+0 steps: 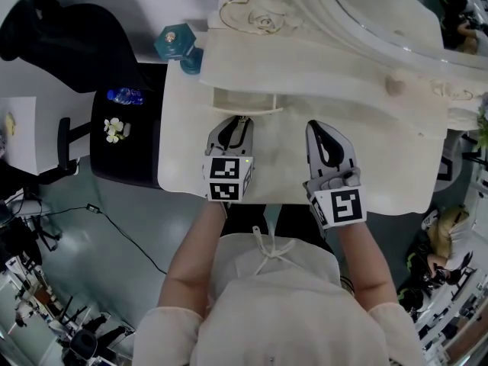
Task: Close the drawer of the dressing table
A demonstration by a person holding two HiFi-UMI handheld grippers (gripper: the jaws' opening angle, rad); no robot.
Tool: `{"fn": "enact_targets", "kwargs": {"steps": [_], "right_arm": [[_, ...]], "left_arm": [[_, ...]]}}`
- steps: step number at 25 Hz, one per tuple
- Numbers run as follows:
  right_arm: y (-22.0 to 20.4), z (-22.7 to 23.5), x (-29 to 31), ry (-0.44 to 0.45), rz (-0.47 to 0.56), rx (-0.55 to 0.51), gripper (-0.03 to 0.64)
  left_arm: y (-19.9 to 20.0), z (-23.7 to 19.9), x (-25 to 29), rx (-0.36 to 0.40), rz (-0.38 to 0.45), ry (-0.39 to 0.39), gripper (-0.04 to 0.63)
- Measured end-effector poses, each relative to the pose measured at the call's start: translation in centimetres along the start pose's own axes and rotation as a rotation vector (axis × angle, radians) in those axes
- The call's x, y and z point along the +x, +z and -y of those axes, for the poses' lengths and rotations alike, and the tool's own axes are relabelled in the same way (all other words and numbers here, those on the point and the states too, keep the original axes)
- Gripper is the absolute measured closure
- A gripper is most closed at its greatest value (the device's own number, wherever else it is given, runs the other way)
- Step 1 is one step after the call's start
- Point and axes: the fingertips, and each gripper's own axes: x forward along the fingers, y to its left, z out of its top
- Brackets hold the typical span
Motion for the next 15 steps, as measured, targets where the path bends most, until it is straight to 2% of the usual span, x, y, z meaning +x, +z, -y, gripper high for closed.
{"fn": "enact_targets", "kwargs": {"steps": [15], "right_arm": [[-0.9,-0.3,1.8,0.008,-0.050,-0.005,0.611]], "left_arm": [[1.8,-1.1,2.2,0.006,0.010,0.003,0.489]]}}
